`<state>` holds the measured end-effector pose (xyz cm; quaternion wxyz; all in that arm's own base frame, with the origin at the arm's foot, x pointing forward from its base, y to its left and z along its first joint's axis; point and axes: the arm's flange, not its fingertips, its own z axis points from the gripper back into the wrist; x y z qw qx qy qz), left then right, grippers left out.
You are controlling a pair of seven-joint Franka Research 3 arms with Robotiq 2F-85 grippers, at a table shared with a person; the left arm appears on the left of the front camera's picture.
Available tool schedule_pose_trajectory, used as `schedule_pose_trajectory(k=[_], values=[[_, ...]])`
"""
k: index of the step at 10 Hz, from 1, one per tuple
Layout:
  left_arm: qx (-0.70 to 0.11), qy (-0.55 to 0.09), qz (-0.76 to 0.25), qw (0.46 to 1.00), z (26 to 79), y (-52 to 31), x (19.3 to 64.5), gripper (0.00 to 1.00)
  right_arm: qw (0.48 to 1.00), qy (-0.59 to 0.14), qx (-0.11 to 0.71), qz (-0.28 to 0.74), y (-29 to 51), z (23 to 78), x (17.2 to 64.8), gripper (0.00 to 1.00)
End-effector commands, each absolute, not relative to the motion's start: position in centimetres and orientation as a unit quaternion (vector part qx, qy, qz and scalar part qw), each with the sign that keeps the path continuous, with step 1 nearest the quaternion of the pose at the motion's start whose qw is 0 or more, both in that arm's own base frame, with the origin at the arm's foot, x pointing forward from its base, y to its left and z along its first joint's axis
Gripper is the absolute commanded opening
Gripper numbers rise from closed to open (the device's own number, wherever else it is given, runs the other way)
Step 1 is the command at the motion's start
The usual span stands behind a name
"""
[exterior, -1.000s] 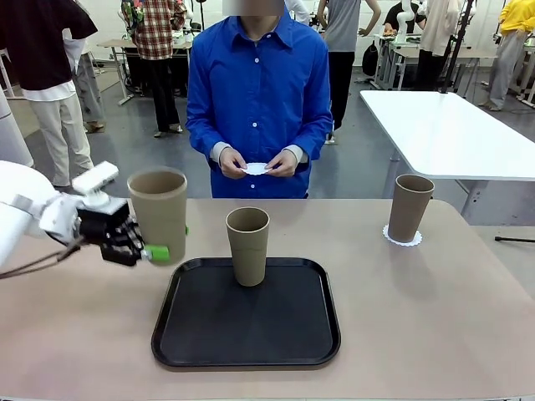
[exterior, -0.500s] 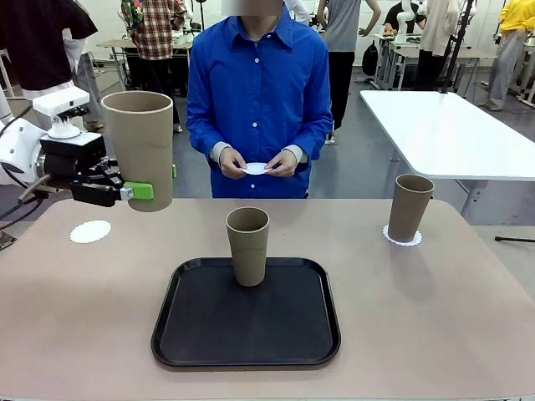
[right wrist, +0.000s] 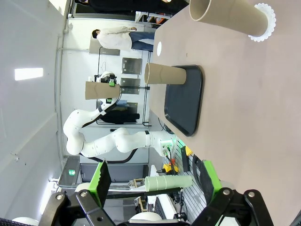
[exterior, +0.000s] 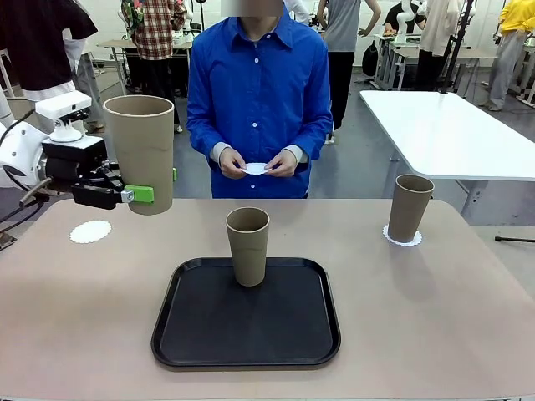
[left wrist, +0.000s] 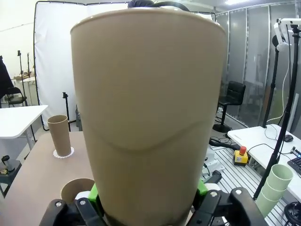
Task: Place coasters on the table and set cups on them.
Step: Take one Reusable plastic cup from the Flat Tray and place it on a coaster set by the human.
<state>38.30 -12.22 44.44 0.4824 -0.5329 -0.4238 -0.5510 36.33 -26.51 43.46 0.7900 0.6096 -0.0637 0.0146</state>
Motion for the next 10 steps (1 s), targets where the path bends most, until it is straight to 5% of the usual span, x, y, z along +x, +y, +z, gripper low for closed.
schedule_pose_trajectory(k=[1,5,10], values=[[-0.523,-0.423,-0.568,0.474,44.5,-10.5,40.6,0.79,0.791,-0.061,0.608,0.010,-26.5,43.5,36.4,1.00],[-0.432,-0.470,-0.560,0.529,45.0,2.4,49.4,0.79,0.791,-0.061,0.608,0.010,-26.5,43.5,36.4,1.00],[-0.424,-0.530,-0.471,0.563,44.6,12.1,52.6,0.79,0.791,-0.061,0.608,0.010,-26.5,43.5,36.4,1.00]])
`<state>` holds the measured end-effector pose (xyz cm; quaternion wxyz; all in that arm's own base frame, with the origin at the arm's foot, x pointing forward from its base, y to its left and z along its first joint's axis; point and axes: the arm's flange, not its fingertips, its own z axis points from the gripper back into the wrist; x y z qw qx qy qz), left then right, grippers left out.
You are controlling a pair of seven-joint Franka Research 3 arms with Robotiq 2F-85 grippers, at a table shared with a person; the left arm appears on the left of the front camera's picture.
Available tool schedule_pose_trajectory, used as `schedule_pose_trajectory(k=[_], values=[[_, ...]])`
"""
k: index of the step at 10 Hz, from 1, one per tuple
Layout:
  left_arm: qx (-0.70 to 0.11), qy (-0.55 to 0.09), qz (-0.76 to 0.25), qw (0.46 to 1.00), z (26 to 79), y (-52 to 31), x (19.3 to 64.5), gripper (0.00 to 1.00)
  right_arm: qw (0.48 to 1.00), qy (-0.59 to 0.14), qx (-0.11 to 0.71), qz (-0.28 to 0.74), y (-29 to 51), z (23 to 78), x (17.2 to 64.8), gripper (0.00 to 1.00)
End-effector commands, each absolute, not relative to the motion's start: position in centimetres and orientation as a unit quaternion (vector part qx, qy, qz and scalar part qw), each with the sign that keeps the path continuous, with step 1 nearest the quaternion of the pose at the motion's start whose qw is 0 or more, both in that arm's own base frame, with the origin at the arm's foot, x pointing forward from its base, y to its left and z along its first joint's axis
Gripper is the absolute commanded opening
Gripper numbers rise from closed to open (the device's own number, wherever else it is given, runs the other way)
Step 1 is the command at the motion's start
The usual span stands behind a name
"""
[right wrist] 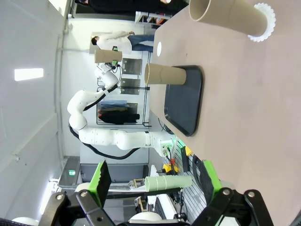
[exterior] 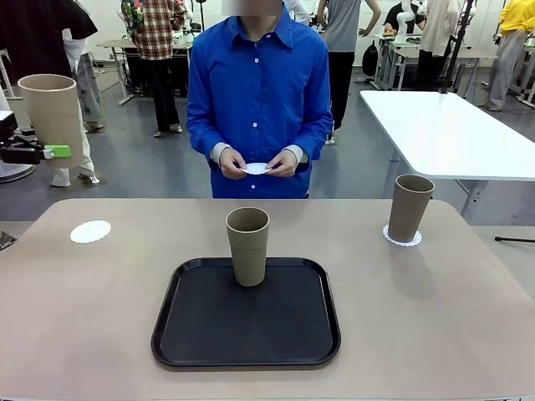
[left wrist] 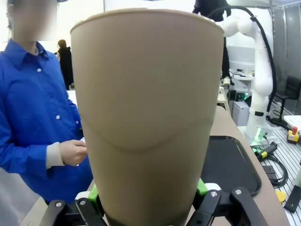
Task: Place coasters on the table and set cups on them.
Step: Take one Reusable plastic cup from the Flat Tray and place it on a coaster set by the human.
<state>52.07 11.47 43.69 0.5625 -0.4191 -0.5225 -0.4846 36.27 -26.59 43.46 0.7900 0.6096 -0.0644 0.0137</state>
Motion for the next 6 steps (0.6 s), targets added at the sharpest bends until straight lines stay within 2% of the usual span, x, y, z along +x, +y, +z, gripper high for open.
schedule_pose_trajectory(k=[1,4,6], values=[[-0.421,-0.535,-0.462,0.569,44.4,13.5,52.5,0.79,0.791,-0.061,0.608,0.010,-26.5,43.5,36.4,1.00],[-0.404,-0.546,-0.463,0.570,45.5,13.5,51.0,0.79,0.791,-0.061,0.608,0.010,-26.5,43.5,36.4,1.00],[-0.407,-0.534,-0.462,0.579,44.0,14.6,52.1,0.79,0.791,-0.061,0.608,0.010,-26.5,43.5,36.4,1.00]])
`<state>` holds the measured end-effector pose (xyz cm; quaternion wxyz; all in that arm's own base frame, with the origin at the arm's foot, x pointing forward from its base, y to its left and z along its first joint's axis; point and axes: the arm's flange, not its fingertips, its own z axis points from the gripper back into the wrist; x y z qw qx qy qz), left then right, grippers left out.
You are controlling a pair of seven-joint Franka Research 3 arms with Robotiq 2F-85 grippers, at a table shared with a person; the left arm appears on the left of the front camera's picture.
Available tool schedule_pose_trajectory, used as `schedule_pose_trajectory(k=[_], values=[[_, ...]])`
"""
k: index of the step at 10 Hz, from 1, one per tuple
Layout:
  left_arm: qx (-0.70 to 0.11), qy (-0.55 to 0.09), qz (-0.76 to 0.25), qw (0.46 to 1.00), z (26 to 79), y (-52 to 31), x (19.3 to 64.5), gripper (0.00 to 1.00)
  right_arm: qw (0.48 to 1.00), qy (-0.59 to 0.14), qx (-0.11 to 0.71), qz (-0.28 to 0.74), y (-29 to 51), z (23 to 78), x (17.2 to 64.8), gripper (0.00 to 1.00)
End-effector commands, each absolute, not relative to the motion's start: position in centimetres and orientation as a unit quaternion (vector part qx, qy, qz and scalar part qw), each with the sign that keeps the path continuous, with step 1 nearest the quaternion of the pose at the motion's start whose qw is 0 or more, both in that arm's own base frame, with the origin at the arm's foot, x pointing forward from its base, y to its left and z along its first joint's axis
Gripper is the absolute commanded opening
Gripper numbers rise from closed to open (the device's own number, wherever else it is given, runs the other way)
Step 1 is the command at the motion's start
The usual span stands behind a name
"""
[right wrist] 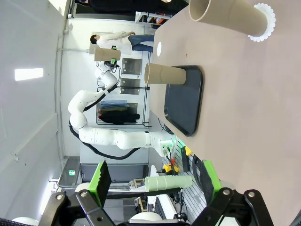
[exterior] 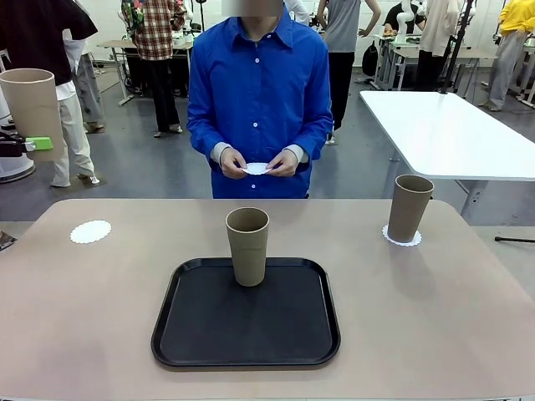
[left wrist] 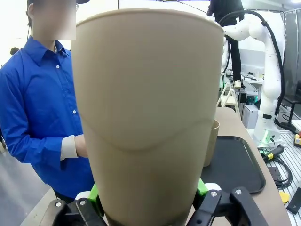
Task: Place coasters on the table and set cups on them.
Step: Take one Reusable plastic cup from the Flat Tray and place it on a coaster set by the human.
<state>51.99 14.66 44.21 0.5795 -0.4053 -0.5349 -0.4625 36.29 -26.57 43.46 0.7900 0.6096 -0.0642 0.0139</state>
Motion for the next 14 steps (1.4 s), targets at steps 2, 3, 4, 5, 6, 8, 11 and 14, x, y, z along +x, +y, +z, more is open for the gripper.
schedule_pose_trajectory(k=[2,3,4,5,6,8,11,14], values=[[-0.407,-0.534,-0.462,0.579,44.0,14.6,52.1,0.79,0.791,-0.061,0.608,0.010,-26.5,43.5,36.4,1.00],[-0.407,-0.534,-0.462,0.579,44.0,14.6,52.1,0.79,0.791,-0.061,0.608,0.010,-26.5,43.5,36.4,1.00],[-0.407,-0.534,-0.462,0.579,44.0,14.6,52.1,0.79,0.791,-0.061,0.608,0.010,-26.5,43.5,36.4,1.00],[-0.408,-0.533,-0.461,0.581,43.8,14.7,52.1,0.79,0.791,-0.061,0.608,0.010,-26.5,43.5,36.4,1.00],[-0.427,-0.535,-0.447,0.576,42.4,16.2,54.2,0.79,0.791,-0.061,0.608,0.010,-26.5,43.5,36.4,1.00],[-0.465,-0.540,-0.422,0.561,39.1,18.5,57.1,0.79,0.791,-0.061,0.608,0.010,-26.5,43.5,36.4,1.00],[-0.505,-0.515,-0.430,0.543,33.6,18.9,58.0,0.79,0.791,-0.061,0.608,0.010,-26.5,43.5,36.4,1.00],[-0.483,-0.498,-0.456,0.557,28.6,18.7,58.9,0.79,0.791,-0.061,0.608,0.010,-26.5,43.5,36.4,1.00]])
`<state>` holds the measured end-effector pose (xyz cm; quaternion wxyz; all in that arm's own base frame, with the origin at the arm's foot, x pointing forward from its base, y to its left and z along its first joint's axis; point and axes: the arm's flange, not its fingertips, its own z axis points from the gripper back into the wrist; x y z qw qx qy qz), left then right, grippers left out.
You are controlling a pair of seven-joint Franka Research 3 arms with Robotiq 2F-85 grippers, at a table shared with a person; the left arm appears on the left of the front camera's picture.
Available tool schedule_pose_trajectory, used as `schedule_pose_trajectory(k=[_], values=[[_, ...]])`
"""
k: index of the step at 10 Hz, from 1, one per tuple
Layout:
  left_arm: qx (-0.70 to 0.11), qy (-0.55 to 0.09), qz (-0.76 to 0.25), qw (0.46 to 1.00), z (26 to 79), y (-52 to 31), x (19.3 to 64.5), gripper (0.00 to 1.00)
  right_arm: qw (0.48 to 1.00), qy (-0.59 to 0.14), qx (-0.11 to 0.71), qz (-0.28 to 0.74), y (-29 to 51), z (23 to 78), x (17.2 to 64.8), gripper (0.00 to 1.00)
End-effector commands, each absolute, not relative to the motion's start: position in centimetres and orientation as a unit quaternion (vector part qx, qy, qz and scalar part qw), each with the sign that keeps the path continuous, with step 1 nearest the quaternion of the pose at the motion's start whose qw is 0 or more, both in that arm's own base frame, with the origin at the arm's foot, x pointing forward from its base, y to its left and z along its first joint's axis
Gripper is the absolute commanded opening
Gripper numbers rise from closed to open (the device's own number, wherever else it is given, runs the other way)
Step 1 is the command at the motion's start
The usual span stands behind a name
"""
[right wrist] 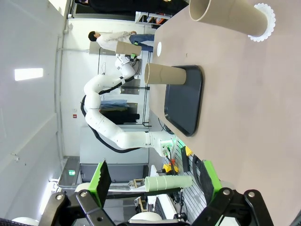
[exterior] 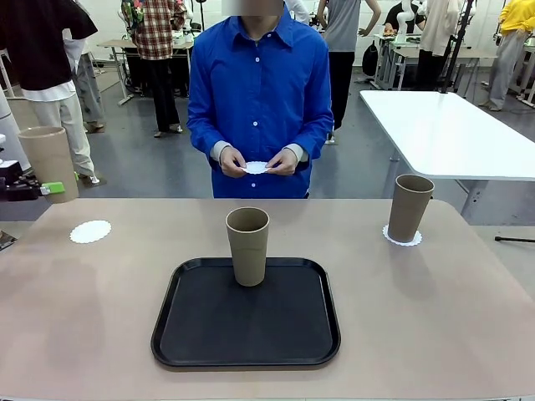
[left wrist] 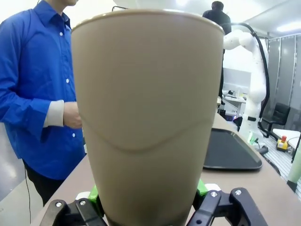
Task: Place coasters on the table and set cups on them.
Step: Take one Reusable plastic cup from the Flat Tray and place it on a coaster set by the human.
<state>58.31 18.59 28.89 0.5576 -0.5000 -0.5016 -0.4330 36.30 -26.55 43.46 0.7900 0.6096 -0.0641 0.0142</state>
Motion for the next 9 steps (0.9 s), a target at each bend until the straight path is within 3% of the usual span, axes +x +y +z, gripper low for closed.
schedule_pose_trajectory(k=[1,9], values=[[-0.478,-0.494,-0.459,0.563,27.5,18.8,59.3,0.79,0.791,-0.061,0.608,0.010,-26.5,43.5,36.4,1.00],[-0.486,-0.464,-0.469,0.573,21.6,17.2,60.1,0.79,0.791,-0.061,0.608,0.010,-26.5,43.5,36.4,1.00]])
